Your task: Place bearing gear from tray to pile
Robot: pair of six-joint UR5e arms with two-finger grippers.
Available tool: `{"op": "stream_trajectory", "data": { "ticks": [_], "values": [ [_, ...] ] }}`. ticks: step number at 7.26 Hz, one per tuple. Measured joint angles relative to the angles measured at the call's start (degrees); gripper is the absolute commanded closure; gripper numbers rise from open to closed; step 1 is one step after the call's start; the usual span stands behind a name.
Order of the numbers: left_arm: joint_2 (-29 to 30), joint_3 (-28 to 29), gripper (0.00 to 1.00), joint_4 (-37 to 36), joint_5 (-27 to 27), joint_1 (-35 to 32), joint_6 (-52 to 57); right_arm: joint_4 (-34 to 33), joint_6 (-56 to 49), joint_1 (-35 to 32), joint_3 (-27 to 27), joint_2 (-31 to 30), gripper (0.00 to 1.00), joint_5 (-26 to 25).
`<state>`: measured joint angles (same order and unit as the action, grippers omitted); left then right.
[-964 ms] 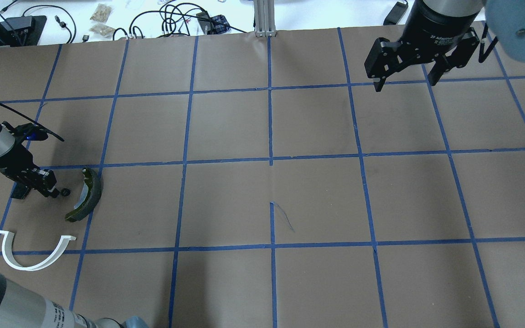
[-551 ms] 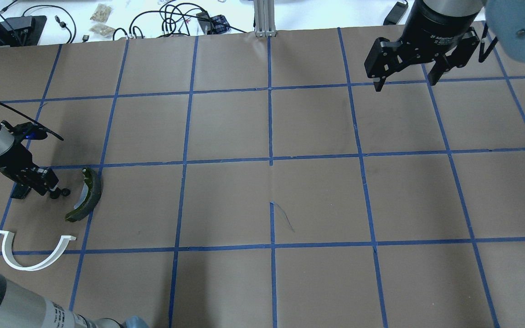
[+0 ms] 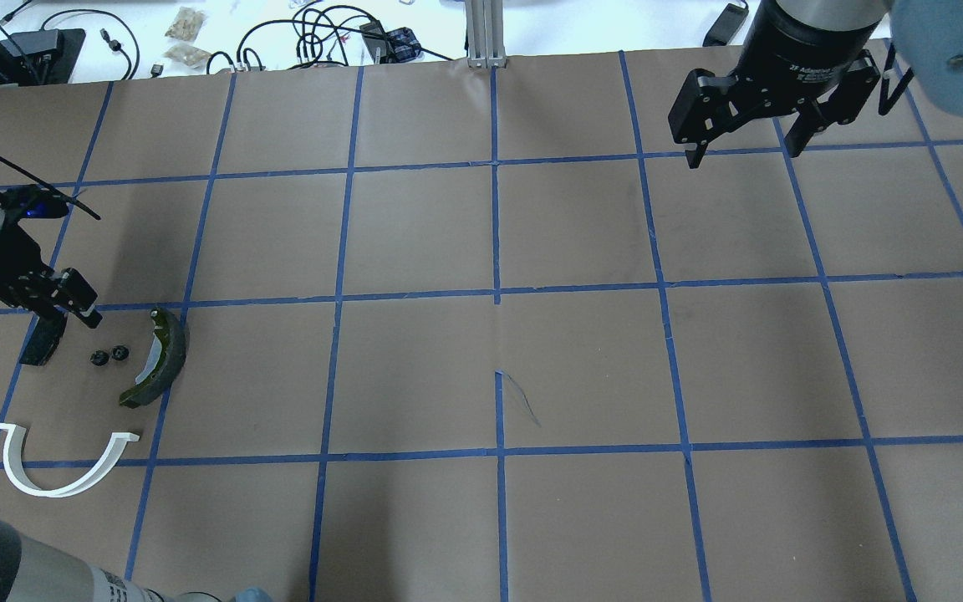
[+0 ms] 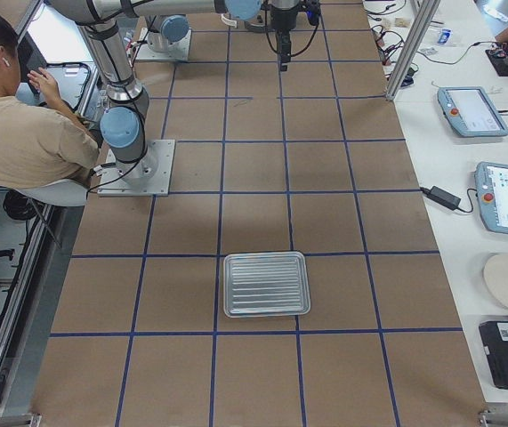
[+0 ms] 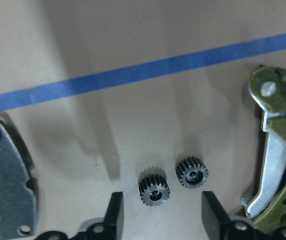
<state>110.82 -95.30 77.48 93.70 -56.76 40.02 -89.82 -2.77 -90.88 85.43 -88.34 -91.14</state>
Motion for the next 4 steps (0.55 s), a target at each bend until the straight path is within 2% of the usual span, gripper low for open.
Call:
{"op": "stream_trajectory", "data": {
  "ticks": [2, 4],
  "values": [
    [-2.56, 9.99, 0.00, 10.64, -0.61, -6.65, -8.30, 0.00, -0.04, 0.00, 0.00, 0.00, 0.00, 0.00],
    [-4.01, 17.18, 0.00, 17.22, -0.95, -13.31, -16.24, 0.00, -0.04, 0.01, 0.00, 0.00, 0.00, 0.00]
  ]
}}
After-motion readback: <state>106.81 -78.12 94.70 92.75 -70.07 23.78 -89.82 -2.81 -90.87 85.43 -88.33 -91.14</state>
